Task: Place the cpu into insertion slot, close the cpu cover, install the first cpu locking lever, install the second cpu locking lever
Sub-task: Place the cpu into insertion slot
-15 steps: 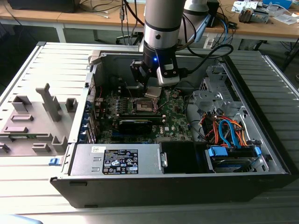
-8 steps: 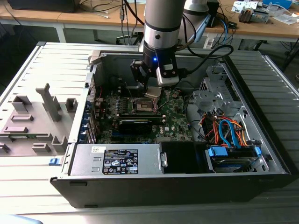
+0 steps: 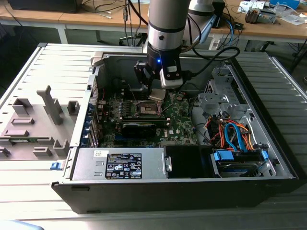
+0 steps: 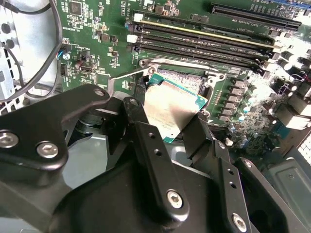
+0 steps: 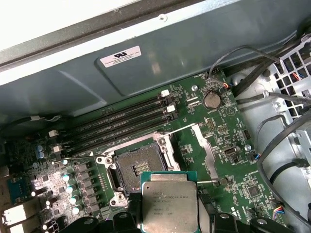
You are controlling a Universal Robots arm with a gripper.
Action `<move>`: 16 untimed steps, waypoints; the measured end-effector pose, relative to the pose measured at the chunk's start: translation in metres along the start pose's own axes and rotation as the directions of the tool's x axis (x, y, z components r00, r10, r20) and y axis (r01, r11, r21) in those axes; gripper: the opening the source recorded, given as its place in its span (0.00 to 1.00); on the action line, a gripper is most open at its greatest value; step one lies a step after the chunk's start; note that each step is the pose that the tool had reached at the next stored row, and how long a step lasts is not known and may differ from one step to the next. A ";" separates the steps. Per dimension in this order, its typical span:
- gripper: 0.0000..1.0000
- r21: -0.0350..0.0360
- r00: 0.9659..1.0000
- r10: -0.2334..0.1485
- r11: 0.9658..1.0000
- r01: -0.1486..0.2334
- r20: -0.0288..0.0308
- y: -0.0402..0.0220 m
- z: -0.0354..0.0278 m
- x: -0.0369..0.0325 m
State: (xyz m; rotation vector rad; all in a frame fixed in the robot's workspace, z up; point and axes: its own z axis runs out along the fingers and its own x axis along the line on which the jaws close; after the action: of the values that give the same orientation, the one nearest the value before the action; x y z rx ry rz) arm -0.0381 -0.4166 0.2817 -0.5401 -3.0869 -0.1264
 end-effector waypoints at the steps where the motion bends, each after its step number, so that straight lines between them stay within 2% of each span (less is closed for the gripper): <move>1: 0.55 0.000 1.000 0.004 1.000 -0.004 0.000 0.0000 0.0000 0.0000; 16: 0.55 -0.001 0.999 0.049 0.999 -0.049 0.004 0.0000 0.0003 0.0000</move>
State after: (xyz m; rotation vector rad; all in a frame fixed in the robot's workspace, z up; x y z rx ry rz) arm -0.0381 -0.4166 0.2814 -0.6161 -3.0746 -0.1268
